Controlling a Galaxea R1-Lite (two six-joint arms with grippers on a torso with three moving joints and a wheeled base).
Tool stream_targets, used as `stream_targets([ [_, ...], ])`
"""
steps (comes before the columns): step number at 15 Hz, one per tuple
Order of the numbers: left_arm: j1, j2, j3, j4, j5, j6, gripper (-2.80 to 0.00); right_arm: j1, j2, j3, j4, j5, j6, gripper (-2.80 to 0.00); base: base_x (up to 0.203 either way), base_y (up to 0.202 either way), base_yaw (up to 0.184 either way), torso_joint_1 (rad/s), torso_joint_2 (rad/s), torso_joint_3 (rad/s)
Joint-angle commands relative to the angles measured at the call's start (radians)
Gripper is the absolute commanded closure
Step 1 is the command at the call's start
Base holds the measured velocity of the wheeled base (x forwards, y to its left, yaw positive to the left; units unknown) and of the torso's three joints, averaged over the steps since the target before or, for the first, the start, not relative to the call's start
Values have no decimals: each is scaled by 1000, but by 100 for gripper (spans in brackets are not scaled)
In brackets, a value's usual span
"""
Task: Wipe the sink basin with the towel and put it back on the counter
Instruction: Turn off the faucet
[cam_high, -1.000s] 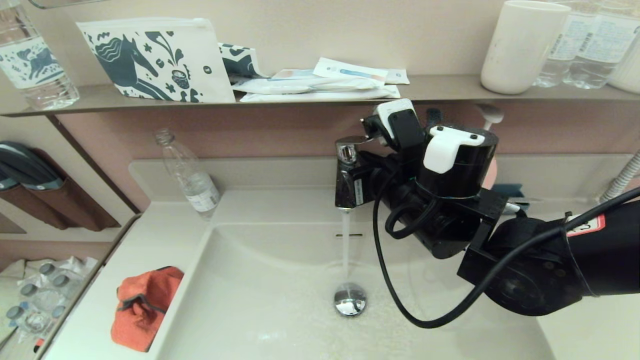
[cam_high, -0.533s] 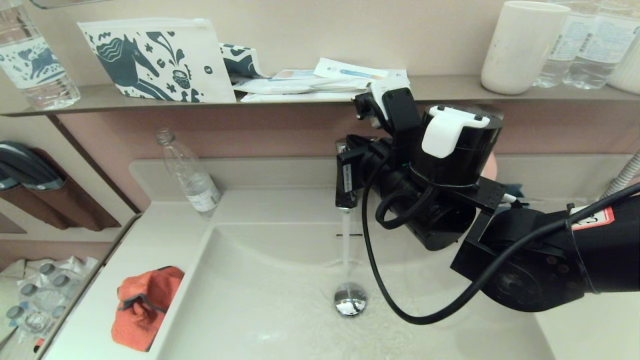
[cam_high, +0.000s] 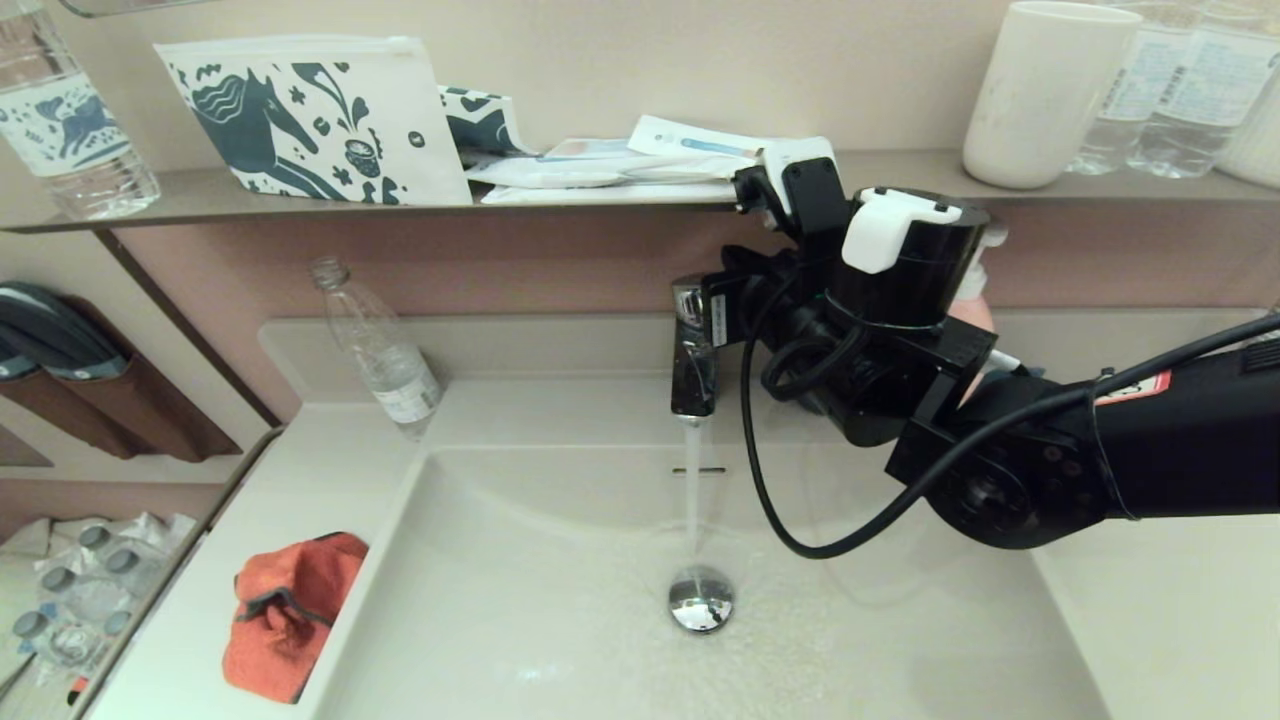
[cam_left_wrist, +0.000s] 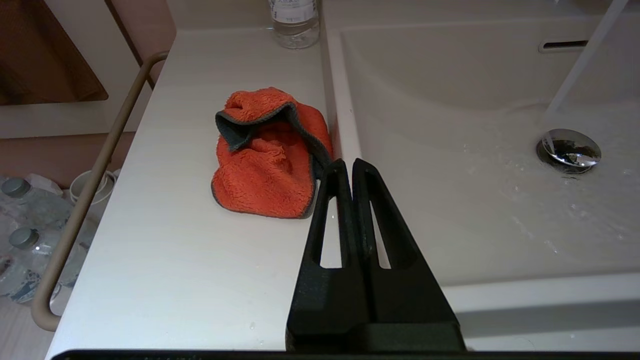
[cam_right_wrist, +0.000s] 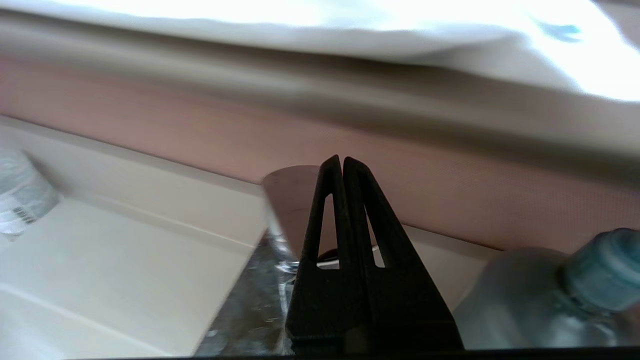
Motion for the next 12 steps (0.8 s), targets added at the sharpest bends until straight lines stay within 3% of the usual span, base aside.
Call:
stream_targets([
  [1,0,1,0,0,0,0,0,-10,12,2,25,-1,1,0,0,0,0,0,0,0],
  [12,0,1,0,0,0,0,0,-1,-59,146,42,10,1,0,0,0,0,0,0,0],
])
